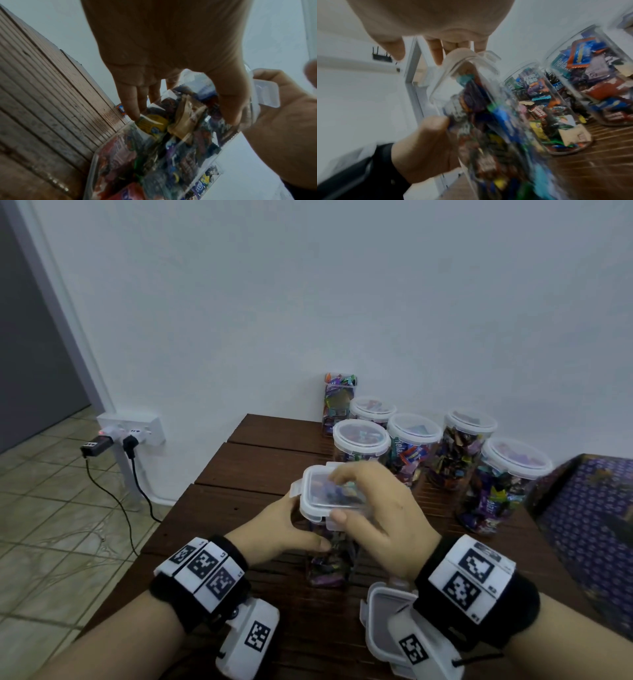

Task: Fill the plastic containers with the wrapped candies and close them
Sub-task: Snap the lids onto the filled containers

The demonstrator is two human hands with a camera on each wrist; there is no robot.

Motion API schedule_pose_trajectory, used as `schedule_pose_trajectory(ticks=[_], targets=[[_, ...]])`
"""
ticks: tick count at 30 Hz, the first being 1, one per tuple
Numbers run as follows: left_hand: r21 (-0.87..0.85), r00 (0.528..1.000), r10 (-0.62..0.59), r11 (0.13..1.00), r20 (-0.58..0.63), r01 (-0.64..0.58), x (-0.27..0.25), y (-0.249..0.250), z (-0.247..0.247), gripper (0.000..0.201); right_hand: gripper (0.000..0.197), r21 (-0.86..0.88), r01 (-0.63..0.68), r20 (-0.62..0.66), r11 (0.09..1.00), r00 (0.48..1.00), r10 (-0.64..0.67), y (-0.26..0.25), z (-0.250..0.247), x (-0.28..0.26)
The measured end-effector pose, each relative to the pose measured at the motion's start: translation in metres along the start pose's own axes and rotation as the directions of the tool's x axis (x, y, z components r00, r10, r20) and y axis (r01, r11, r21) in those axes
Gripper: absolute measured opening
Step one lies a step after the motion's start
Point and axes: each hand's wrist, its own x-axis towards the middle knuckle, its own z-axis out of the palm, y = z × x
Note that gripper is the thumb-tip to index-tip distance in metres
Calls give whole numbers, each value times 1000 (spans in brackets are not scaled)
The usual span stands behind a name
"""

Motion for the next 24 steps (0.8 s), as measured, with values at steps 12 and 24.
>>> schedule_pose_trajectory(ticks=[12, 24], targets=[[-72, 999, 30, 997, -16, -31, -3, -1, 3, 86, 87, -194, -197, 419, 961, 869, 263, 8, -19, 27], [-55, 1000, 16, 998, 4, -16, 2, -8, 2, 86, 107, -236, -83, 522, 968, 829, 199, 24, -15, 22]])
